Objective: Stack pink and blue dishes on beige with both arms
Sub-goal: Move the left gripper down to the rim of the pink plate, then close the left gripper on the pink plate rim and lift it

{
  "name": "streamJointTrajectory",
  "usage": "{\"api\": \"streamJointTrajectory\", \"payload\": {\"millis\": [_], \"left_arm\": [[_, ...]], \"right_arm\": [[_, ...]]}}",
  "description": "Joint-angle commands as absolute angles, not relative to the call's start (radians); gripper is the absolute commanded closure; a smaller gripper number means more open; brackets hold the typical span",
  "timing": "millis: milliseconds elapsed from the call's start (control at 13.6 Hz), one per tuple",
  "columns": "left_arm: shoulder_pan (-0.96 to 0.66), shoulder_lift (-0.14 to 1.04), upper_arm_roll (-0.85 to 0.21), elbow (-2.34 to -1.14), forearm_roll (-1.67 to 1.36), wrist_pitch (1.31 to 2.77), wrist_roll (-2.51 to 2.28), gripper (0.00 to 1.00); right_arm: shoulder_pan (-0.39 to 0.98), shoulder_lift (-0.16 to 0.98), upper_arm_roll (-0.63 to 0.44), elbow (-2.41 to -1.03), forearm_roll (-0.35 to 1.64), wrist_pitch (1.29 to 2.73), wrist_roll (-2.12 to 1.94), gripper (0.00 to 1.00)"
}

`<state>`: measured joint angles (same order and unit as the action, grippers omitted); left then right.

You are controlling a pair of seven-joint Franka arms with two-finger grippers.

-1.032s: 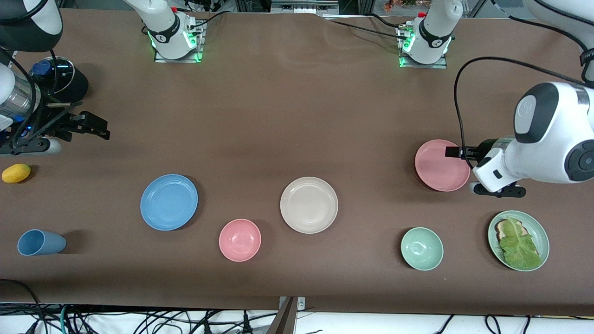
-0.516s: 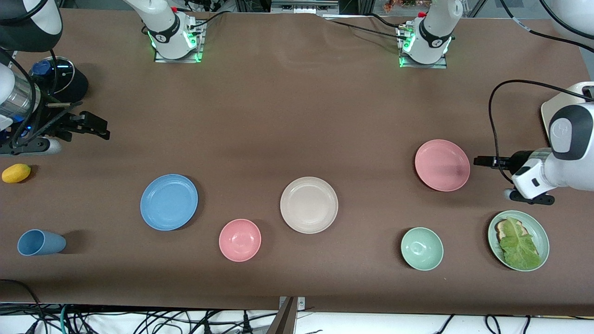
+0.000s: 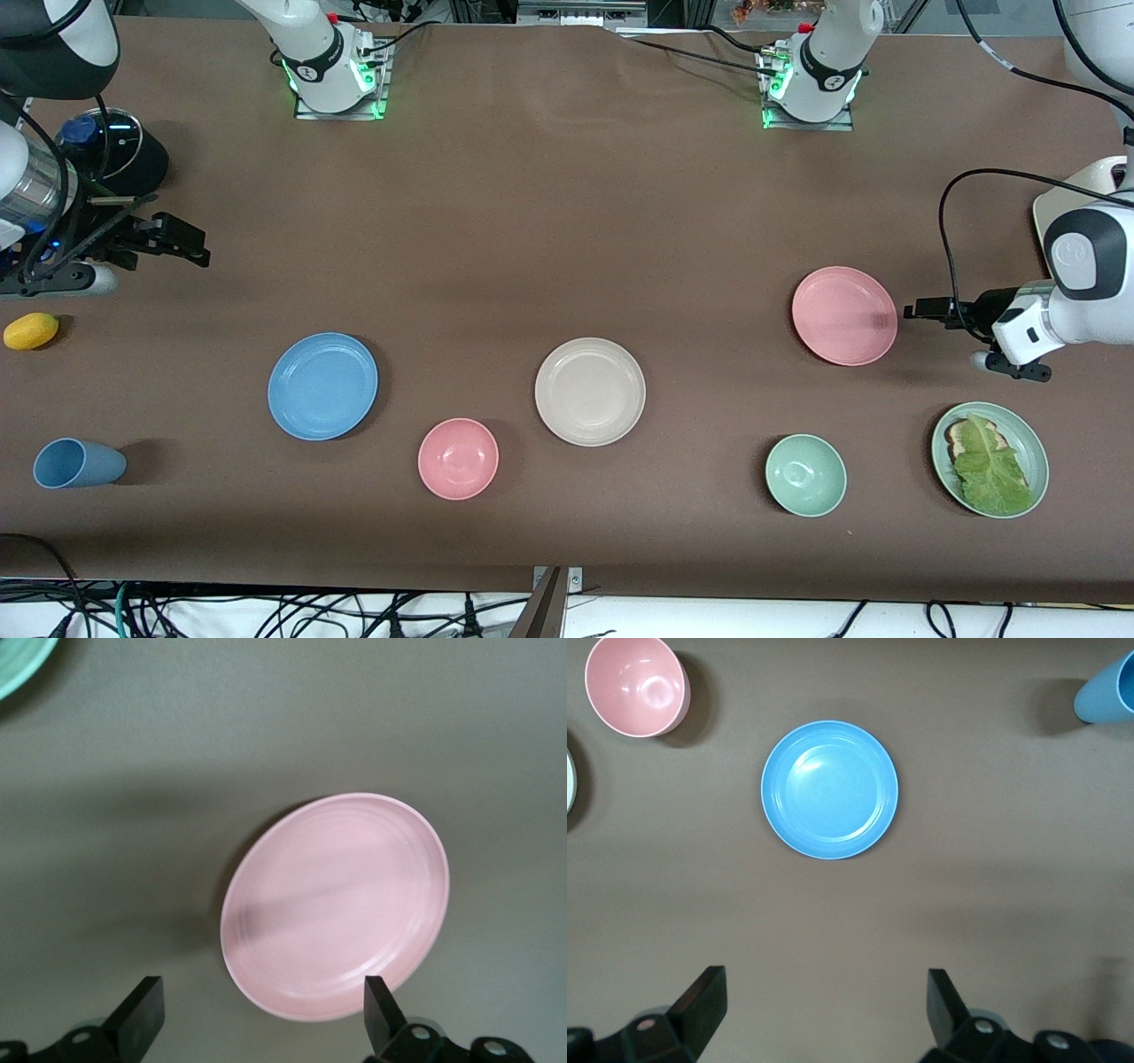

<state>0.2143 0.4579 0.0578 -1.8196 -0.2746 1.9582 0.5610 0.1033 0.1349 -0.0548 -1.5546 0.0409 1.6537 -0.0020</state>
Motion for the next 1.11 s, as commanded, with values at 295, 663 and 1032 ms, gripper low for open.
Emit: {"api": "streamJointTrajectory", "payload": {"millis": [295, 663, 1032], "left_arm": [[0.265, 0.402, 0.054, -2.013, -0.425, 2.146, 0.779, 0.01], [0.265, 0.413, 0.052, -2.071, -0.492, 2.235, 0.846, 0.02], [0.261, 0.451, 0.052, -2.079, -0.537, 2.295, 0.913, 0.03]], "right_arm": [[0.095, 0.137, -0.054, -1.542, 0.060, 1.638, -0.005, 0.00], [0.097, 0.137, -0.054, -1.542, 0.060, 1.637, -0.003, 0.00], [0.097, 0.137, -0.054, -1.542, 0.058, 1.637, -0.003, 0.00]]}}
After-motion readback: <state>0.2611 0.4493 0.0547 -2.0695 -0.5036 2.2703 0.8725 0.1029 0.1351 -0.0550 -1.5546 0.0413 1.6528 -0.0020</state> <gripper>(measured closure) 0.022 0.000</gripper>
